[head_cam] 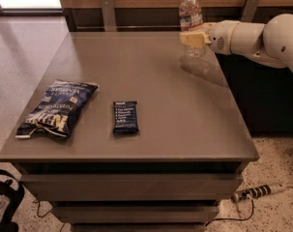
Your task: Place water bottle upright
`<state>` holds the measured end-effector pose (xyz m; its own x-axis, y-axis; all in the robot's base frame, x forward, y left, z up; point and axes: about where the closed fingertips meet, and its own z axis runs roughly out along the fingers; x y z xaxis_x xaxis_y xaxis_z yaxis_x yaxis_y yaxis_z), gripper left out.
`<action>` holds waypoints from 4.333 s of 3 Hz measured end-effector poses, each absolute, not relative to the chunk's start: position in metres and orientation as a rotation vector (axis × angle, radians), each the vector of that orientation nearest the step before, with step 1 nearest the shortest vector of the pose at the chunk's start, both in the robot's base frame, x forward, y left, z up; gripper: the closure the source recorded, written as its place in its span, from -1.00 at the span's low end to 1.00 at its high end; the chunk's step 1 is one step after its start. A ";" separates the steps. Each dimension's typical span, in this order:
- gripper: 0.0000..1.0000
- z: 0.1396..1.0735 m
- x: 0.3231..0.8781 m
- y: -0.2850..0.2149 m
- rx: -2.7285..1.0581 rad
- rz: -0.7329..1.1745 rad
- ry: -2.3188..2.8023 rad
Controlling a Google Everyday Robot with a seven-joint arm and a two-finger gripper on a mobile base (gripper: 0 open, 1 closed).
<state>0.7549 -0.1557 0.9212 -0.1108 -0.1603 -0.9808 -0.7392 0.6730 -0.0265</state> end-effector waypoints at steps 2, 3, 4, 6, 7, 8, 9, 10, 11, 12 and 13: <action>1.00 0.913 0.765 -0.159 -0.723 0.569 1.563; 1.00 0.912 0.773 -0.161 -0.733 0.578 1.525; 1.00 0.910 0.780 -0.161 -0.734 0.601 1.487; 1.00 0.905 0.788 -0.156 -0.743 0.640 1.441; 1.00 0.903 0.790 -0.152 -0.747 0.654 1.422; 1.00 0.902 0.792 -0.148 -0.758 0.668 1.401; 1.00 0.890 0.797 -0.136 -0.770 0.717 1.375; 1.00 0.891 0.797 -0.136 -0.770 0.717 1.375; 1.00 0.883 0.792 -0.138 -0.754 0.719 1.386; 1.00 0.876 0.788 -0.142 -0.733 0.719 1.397; 1.00 0.869 0.785 -0.141 -0.728 0.726 1.404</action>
Offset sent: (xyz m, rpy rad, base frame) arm 0.0158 -0.0123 -0.0082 0.0469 -0.1081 -0.0168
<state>0.7855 -0.1414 0.8687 0.0360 0.0173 -0.9992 -0.8057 0.5921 -0.0188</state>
